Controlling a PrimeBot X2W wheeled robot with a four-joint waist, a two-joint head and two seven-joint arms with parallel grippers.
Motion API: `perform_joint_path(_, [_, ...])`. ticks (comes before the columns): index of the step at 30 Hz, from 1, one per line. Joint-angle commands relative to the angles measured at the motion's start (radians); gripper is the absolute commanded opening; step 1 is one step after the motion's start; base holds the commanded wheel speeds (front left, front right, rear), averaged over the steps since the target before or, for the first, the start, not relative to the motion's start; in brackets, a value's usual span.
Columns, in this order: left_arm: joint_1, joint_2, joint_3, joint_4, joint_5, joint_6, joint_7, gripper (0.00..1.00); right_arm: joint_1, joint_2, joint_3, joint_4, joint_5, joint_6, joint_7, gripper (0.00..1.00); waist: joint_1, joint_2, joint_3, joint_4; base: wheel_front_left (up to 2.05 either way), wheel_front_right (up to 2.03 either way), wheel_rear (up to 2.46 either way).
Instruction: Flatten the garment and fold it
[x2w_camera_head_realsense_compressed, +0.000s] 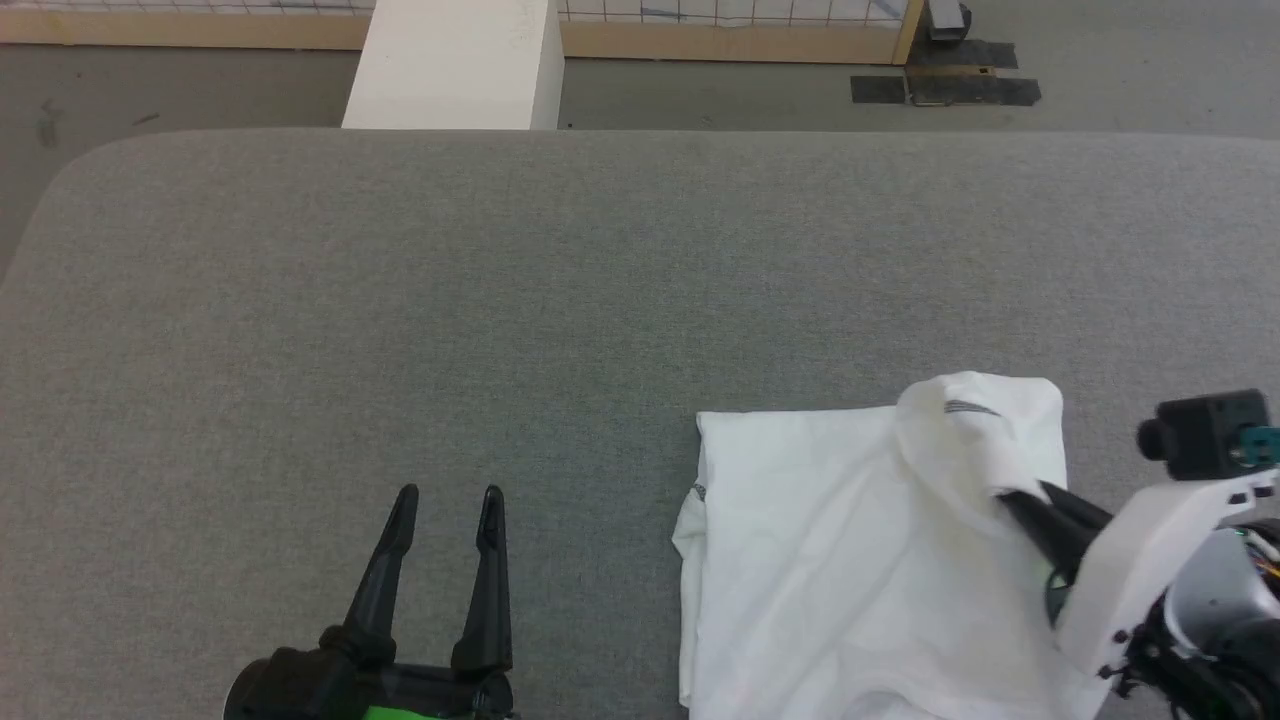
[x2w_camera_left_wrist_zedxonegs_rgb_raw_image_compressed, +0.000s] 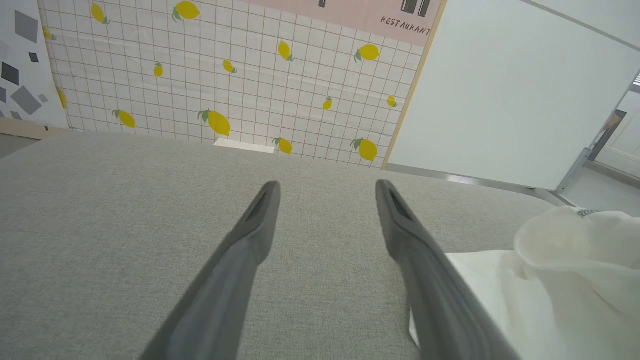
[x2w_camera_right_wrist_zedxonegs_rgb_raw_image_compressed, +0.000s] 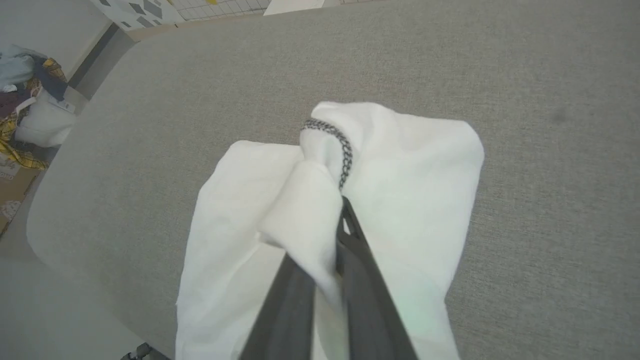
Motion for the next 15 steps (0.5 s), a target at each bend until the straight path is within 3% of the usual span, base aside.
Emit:
perform_joint_path(1, [-0.01,-0.006,0.002,0.001,-0.017,-0.008,-0.004,1.0,-0.023,0.003,0.028,-0.013,0.011,-0.001,0.006,0.0,0.0,-0.0001,-0.001,0.009,0.0,0.0,0.0])
perform_joint_path(9, [-0.008,-0.006,-0.001,0.008,-0.022,-0.01,-0.004,1.0,-0.085,0.041,0.198,0.011,0.026,-0.001,-0.001,0.0,0.0,-0.0001,-0.005,0.034,0.0,0.0,0.0])
perform_joint_path(15, [-0.011,-0.006,-0.007,0.014,-0.029,-0.011,-0.004,1.0,-0.12,0.076,0.286,0.14,-0.018,-0.001,-0.041,0.0,0.0,-0.0001,-0.008,0.049,0.0,0.0,0.0])
